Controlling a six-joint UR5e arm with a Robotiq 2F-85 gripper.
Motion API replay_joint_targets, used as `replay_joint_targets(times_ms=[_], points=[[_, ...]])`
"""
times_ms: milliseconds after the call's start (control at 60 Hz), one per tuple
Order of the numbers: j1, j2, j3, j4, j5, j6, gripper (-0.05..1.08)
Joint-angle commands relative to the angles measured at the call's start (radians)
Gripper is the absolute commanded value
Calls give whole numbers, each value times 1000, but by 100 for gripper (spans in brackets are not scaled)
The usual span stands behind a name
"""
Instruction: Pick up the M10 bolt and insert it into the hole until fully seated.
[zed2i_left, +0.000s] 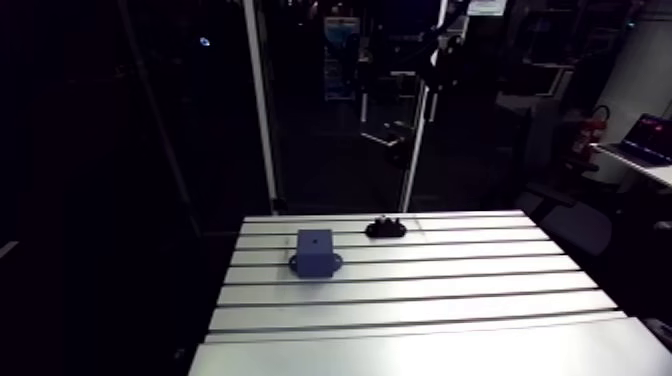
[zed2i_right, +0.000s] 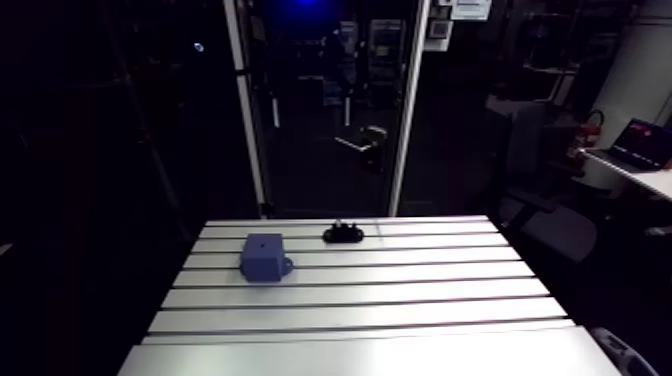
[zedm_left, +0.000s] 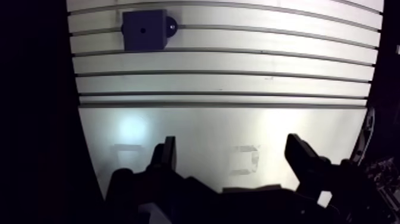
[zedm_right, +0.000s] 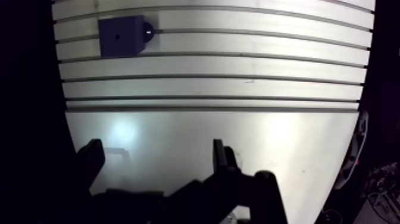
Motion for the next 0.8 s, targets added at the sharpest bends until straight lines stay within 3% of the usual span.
replay_joint_targets(times_ms=[17,800], points=[[17,-18,4,3,20,14,1],[17,-14,23,-30,17,5,1]])
